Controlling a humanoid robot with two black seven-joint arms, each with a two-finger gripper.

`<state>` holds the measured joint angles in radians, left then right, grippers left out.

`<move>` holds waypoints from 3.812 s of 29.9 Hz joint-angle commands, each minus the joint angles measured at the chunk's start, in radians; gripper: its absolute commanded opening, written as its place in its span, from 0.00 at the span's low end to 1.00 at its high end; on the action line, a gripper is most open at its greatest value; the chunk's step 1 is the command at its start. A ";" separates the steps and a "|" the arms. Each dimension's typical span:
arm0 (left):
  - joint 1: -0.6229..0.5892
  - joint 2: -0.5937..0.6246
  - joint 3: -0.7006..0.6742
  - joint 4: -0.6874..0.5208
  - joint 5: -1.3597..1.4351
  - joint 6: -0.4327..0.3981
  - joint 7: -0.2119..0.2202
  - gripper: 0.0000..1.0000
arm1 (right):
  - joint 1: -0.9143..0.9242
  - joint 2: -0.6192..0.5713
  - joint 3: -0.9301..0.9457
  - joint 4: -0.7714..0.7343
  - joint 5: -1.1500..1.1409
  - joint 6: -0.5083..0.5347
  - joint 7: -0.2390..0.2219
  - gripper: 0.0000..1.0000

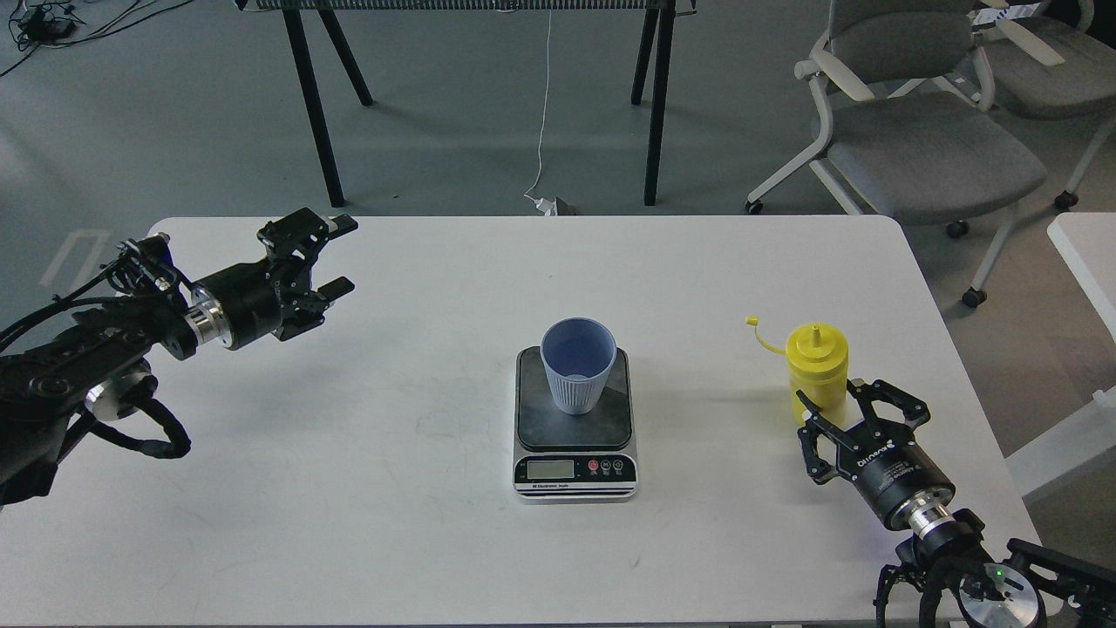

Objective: Pour seasoning into cup on scale with both arms
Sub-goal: 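Bring the right gripper low toward the yellow squeeze bottle, then close the right gripper around the yellow bottle and lift it, then carry the bottle over the blue cup and tip it nozzle down, then hold the inverted bottle above the cup, squeezing sauce into it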

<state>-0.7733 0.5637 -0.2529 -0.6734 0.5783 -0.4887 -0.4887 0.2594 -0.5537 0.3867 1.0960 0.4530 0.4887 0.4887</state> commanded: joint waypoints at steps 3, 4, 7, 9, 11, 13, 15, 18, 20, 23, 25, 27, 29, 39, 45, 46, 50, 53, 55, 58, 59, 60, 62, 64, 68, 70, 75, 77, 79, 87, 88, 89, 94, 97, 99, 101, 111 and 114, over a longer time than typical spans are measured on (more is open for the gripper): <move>0.000 0.001 0.000 0.000 0.000 0.000 0.000 1.00 | 0.000 0.000 0.000 0.005 0.000 0.000 0.000 0.16; 0.000 -0.001 0.000 0.000 0.000 0.000 0.000 1.00 | 0.001 0.000 0.000 0.005 -0.002 0.000 0.000 0.16; 0.000 -0.001 0.000 0.000 0.000 0.000 0.000 1.00 | 0.001 -0.002 0.000 0.008 -0.005 0.000 0.000 0.15; 0.000 -0.001 0.000 0.000 0.000 0.000 0.000 1.00 | 0.003 -0.008 0.001 0.010 -0.005 0.000 0.000 0.15; 0.000 -0.001 0.000 0.000 0.000 0.000 0.000 1.00 | 0.014 -0.015 0.003 0.010 -0.005 0.000 0.000 0.15; 0.000 -0.002 0.000 0.000 0.000 0.000 0.000 1.00 | 0.026 -0.021 0.003 0.008 -0.005 0.000 0.000 0.14; 0.000 -0.002 0.000 0.000 0.000 0.000 0.000 1.00 | 0.038 -0.031 0.003 0.008 -0.005 0.000 0.000 0.14; 0.000 -0.002 0.000 0.000 0.000 0.000 0.000 1.00 | 0.072 -0.067 0.001 0.007 -0.005 0.000 0.000 0.14; 0.000 -0.004 0.000 -0.002 0.000 0.000 0.000 1.00 | 0.101 -0.097 0.000 0.007 -0.005 0.000 0.000 0.14; 0.000 -0.004 -0.002 0.000 0.000 0.000 0.000 1.00 | 0.158 -0.132 -0.009 -0.001 -0.007 0.000 0.000 0.14; 0.000 -0.004 -0.002 0.000 0.000 0.000 0.000 1.00 | 0.196 -0.155 -0.012 -0.002 -0.017 0.000 0.000 0.14; 0.000 -0.005 -0.003 0.000 0.000 0.000 0.000 1.00 | 0.239 -0.175 -0.012 -0.004 -0.055 0.000 0.000 0.14; 0.000 -0.011 -0.003 -0.002 0.000 0.000 0.000 1.00 | 0.273 -0.181 -0.012 -0.002 -0.105 0.000 -0.002 0.14; -0.001 -0.016 -0.005 0.000 0.000 0.000 0.000 1.00 | 0.425 -0.180 -0.014 0.013 -0.229 0.000 -0.101 0.13; 0.000 -0.019 -0.005 0.000 -0.001 0.000 0.000 1.00 | 0.529 -0.180 -0.015 0.030 -0.374 0.000 -0.111 0.13; 0.000 -0.019 -0.005 0.000 -0.001 0.000 0.000 1.00 | 0.543 -0.180 -0.015 0.035 -0.402 0.000 -0.120 0.13; 0.000 -0.019 -0.005 0.000 -0.001 0.000 0.000 1.00 | 0.590 -0.172 -0.015 0.036 -0.505 0.000 -0.147 0.13; 0.000 -0.019 -0.005 0.000 -0.001 0.000 0.000 1.00 | 0.621 -0.170 -0.017 0.036 -0.562 0.000 -0.154 0.13; -0.001 -0.018 -0.005 0.000 -0.001 0.000 0.000 1.00 | 0.639 -0.167 -0.017 0.036 -0.609 0.000 -0.165 0.13; -0.001 -0.018 -0.006 -0.002 -0.001 0.000 0.000 1.00 | 0.664 -0.167 -0.017 0.033 -0.698 0.000 -0.170 0.13; -0.001 -0.018 -0.008 -0.002 -0.001 0.000 0.000 1.00 | 0.672 -0.166 -0.017 0.033 -0.724 0.000 -0.171 0.13; -0.001 -0.018 -0.011 -0.002 -0.001 0.000 0.000 1.00 | 0.678 -0.161 -0.017 0.033 -0.744 0.000 -0.174 0.13; -0.001 -0.018 -0.012 0.000 -0.001 0.000 0.000 1.00 | 0.693 -0.147 -0.019 0.033 -0.790 0.000 -0.186 0.13; -0.001 -0.018 -0.012 0.000 -0.001 0.000 0.000 1.00 | 0.713 -0.134 -0.043 0.035 -0.847 0.000 -0.196 0.13; -0.001 -0.018 -0.012 -0.002 -0.001 0.000 0.000 1.00 | 0.797 -0.121 -0.138 0.027 -0.944 0.000 -0.197 0.13; -0.001 -0.018 -0.012 -0.002 -0.001 0.000 0.000 1.00 | 0.837 -0.118 -0.182 0.019 -0.959 0.000 -0.197 0.13; -0.001 -0.018 -0.012 -0.002 -0.001 0.000 0.000 1.00 | 0.908 -0.072 -0.264 -0.008 -0.974 0.000 -0.197 0.13; -0.001 -0.018 -0.012 0.000 -0.001 0.000 0.000 1.00 | 0.925 -0.057 -0.279 -0.021 -1.008 0.000 -0.197 0.13; -0.001 -0.016 -0.011 -0.002 -0.001 0.000 0.000 1.00 | 0.942 -0.046 -0.287 -0.027 -1.033 0.000 -0.197 0.13; -0.001 -0.018 -0.011 -0.002 -0.001 0.000 0.000 1.00 | 0.954 0.069 -0.289 -0.165 -1.088 0.000 -0.197 0.13; -0.001 -0.018 -0.011 -0.002 -0.001 0.000 0.000 1.00 | 0.954 0.086 -0.289 -0.180 -1.096 0.000 -0.197 0.13; -0.001 -0.018 -0.011 -0.002 -0.001 0.000 0.000 1.00 | 0.954 0.106 -0.289 -0.197 -1.102 0.000 -0.197 0.13; -0.001 -0.015 -0.009 -0.002 -0.001 0.000 0.000 1.00 | 0.954 0.170 -0.289 -0.267 -1.106 0.000 -0.196 0.14; -0.001 -0.015 -0.009 -0.002 -0.001 0.000 0.000 1.00 | 0.954 0.212 -0.289 -0.307 -1.137 0.000 -0.196 0.14; -0.001 -0.015 -0.009 -0.002 -0.001 0.000 0.000 1.00 | 0.952 0.236 -0.289 -0.327 -1.148 0.000 -0.196 0.14; -0.001 -0.016 -0.009 -0.002 -0.001 0.000 0.000 1.00 | 0.952 0.261 -0.290 -0.340 -1.149 0.000 -0.196 0.14; 0.000 -0.016 -0.009 -0.002 -0.001 0.000 0.000 1.00 | 0.956 0.314 -0.325 -0.361 -1.241 -0.030 -0.199 0.14; 0.000 -0.016 -0.009 -0.002 -0.001 0.000 0.000 1.00 | 0.982 0.314 -0.362 -0.363 -1.241 -0.051 -0.199 0.14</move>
<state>-0.7732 0.5477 -0.2623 -0.6747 0.5767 -0.4887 -0.4887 1.2204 -0.2414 0.0555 0.7358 -0.7852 0.4569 0.2901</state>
